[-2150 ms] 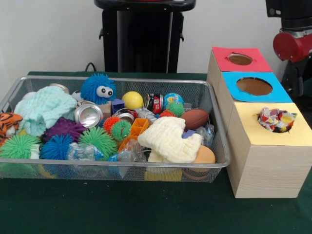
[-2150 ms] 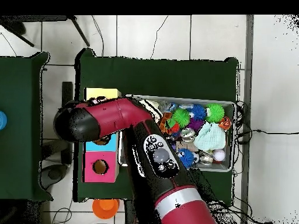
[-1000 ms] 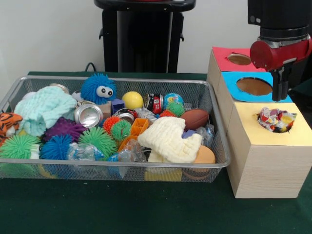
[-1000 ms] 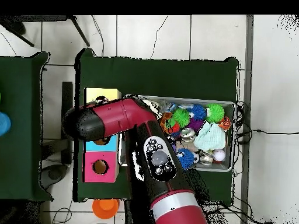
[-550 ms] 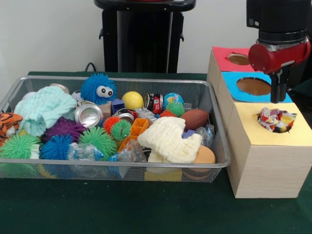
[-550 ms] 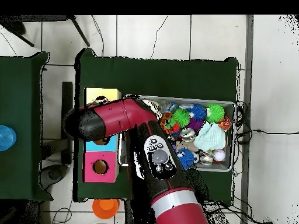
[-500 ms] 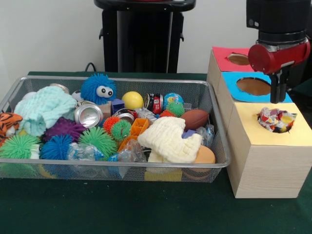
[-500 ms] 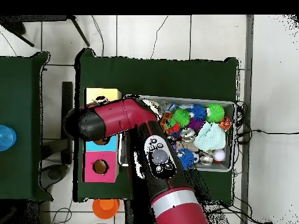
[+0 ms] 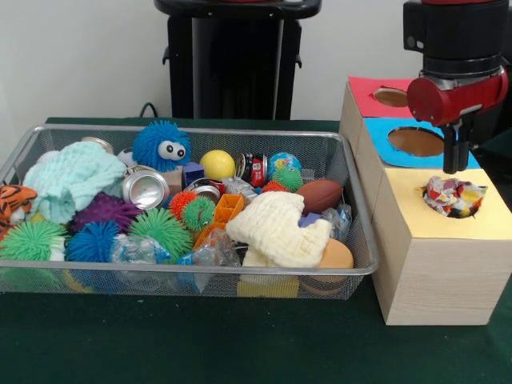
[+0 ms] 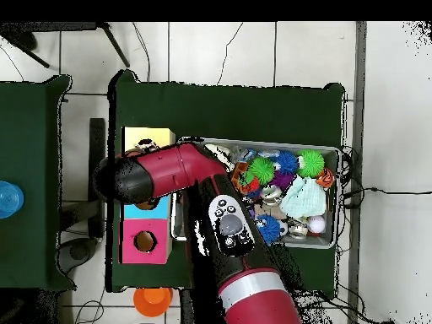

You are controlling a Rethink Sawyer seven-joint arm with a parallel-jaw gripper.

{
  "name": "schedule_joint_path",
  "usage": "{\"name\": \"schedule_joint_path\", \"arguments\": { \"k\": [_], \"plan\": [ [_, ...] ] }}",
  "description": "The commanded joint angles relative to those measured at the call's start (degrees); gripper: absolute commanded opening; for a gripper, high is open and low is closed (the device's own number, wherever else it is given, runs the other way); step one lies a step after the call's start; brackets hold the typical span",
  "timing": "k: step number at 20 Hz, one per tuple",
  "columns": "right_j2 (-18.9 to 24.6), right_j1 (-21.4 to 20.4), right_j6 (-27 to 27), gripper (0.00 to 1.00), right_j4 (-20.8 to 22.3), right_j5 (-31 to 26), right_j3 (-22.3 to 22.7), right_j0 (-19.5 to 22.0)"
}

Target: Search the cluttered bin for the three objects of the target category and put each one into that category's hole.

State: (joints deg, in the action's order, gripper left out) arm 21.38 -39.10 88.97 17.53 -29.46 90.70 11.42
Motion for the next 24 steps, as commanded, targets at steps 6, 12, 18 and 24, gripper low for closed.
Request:
{"name": "schedule_joint_path", "arguments": {
  "k": [6, 12, 18, 24],
  "plan": [
    [-1.2, 6.4, 4.0, 0.00, 3.2, 6.1, 1.3, 1.9],
    [-2.1, 7.6, 3.8, 0.00, 3.4, 4.9, -0.5, 0.9],
    [-3.2, 7.7, 3.8, 0.00, 3.5, 3.7, -1.2, 0.1],
    [-3.7, 6.9, 3.8, 0.00, 3.1, 2.9, -1.2, -0.2]
  ]
}}
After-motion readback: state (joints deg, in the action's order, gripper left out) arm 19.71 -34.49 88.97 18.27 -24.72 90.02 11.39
